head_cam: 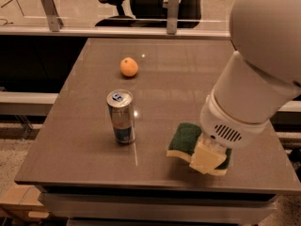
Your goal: Move sponge near redbull can
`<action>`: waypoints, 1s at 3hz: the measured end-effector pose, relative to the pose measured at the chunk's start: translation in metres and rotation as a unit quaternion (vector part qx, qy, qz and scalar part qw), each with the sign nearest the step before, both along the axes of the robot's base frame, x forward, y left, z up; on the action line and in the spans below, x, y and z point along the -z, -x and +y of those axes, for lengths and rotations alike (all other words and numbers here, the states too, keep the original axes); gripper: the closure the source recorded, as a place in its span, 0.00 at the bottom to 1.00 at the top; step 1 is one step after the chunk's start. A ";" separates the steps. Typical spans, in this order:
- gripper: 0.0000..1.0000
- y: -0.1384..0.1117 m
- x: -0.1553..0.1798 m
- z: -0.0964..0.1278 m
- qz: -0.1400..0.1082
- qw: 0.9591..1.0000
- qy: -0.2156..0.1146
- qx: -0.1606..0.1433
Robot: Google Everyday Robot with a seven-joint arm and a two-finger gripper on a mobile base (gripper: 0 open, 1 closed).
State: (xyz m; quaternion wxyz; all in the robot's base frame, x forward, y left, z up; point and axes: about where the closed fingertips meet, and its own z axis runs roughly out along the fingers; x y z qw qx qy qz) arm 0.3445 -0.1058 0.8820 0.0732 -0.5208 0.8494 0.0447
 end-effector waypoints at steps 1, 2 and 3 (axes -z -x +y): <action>1.00 0.000 0.001 0.021 0.001 1.000 0.001 -0.017; 1.00 -0.005 0.001 0.035 -0.004 1.000 -0.005 -0.025; 1.00 -0.019 0.005 0.043 -0.010 1.000 -0.023 -0.016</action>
Offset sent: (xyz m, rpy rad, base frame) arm 0.0123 0.0483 -0.0098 0.0262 0.0024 0.0599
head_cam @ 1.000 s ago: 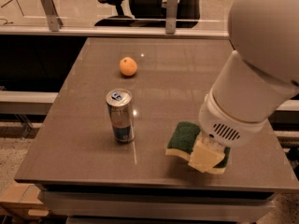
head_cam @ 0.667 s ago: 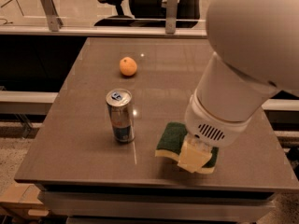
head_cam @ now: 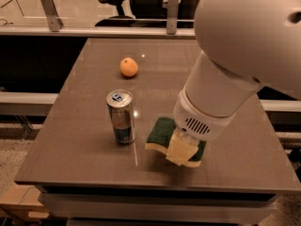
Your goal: Move sponge near redbull can
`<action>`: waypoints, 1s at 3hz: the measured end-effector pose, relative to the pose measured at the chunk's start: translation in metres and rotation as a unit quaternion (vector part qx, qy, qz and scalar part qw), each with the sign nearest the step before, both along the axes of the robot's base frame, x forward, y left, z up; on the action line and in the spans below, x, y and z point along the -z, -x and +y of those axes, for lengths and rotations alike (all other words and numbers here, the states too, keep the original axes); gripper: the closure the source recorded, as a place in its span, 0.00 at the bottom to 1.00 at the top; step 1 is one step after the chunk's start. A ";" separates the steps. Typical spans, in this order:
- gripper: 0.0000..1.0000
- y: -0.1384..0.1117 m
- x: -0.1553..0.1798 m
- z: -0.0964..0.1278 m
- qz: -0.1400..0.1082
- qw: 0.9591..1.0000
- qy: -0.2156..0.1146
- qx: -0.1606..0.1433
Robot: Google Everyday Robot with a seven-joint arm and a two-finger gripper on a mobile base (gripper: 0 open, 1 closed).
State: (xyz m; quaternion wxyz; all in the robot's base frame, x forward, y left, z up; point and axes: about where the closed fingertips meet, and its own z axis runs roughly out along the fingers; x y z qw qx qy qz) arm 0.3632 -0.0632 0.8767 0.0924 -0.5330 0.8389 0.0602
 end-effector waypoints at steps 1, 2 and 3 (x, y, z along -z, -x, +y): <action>1.00 -0.019 0.008 0.000 0.000 1.000 -0.016 0.017; 1.00 -0.031 0.022 -0.004 0.002 0.999 -0.018 0.028; 1.00 -0.037 0.037 -0.007 0.005 0.999 -0.017 0.036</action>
Offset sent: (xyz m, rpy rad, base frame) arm 0.0465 -0.0093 -0.0424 0.0423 0.0178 -0.0835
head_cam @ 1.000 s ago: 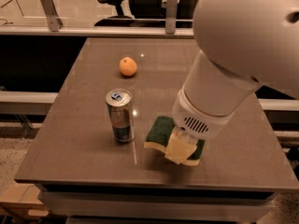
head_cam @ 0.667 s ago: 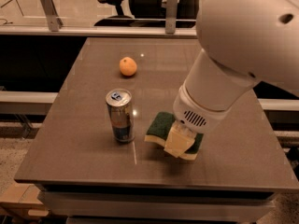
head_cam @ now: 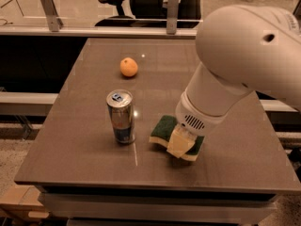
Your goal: Move sponge near redbull can
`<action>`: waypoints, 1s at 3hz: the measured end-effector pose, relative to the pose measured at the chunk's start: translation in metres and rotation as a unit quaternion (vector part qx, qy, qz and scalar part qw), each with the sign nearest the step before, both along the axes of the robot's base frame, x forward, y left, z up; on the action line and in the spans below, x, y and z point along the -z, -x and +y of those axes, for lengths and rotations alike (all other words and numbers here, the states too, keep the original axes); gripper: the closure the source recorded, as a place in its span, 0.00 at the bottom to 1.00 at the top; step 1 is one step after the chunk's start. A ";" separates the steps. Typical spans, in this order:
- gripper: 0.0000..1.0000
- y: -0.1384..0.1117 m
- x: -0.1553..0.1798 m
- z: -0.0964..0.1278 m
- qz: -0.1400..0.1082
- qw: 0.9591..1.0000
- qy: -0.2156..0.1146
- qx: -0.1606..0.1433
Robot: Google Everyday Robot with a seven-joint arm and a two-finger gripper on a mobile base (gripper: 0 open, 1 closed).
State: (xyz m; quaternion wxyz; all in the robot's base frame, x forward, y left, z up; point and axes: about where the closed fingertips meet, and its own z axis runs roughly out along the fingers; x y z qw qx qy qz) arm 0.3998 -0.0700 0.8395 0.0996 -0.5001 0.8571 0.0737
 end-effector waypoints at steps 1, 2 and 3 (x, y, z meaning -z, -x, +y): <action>1.00 0.000 0.013 -0.001 -0.003 1.000 0.004 0.003; 1.00 0.006 0.020 0.001 -0.004 1.000 0.007 -0.005; 0.82 0.006 0.019 0.001 -0.005 1.000 0.007 -0.005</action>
Offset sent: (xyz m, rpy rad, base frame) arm -0.0126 0.0024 -0.0308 -0.0152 -0.0060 0.0306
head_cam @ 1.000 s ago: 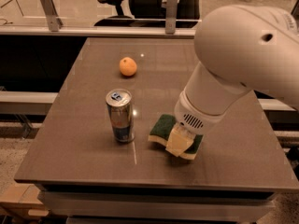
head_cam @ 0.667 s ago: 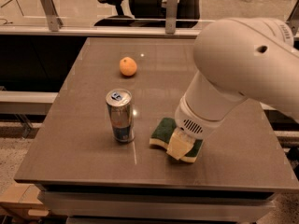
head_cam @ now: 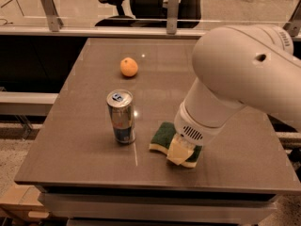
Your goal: Move sponge near redbull can
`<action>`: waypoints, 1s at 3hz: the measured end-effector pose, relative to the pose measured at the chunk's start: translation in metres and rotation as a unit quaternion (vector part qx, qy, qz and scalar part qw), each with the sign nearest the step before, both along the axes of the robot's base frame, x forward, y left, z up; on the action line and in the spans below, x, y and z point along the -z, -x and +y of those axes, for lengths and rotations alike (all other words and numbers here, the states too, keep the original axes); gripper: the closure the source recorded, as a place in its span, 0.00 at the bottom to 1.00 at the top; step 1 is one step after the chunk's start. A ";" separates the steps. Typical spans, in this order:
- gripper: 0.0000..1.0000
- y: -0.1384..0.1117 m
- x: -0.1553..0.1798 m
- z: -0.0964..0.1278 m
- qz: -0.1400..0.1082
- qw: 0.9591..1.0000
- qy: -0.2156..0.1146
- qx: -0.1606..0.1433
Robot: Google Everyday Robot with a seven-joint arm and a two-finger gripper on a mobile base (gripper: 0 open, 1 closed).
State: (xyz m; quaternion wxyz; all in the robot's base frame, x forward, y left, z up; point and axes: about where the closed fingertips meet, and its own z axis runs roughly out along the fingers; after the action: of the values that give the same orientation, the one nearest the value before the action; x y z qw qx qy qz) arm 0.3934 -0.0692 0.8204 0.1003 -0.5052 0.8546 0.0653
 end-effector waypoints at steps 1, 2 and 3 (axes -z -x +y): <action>0.58 0.001 -0.001 0.000 -0.001 1.000 0.001 0.000; 0.36 0.001 -0.002 0.000 -0.003 1.000 0.001 0.000; 0.12 0.002 -0.003 0.001 -0.004 1.000 0.002 -0.001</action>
Offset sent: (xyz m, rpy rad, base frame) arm -0.0005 0.0001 0.0009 -0.0011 -0.0024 0.0003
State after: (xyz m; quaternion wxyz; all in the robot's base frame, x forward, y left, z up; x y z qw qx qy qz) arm 0.3917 -0.0686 0.8231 0.1026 -0.5062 0.8541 0.0619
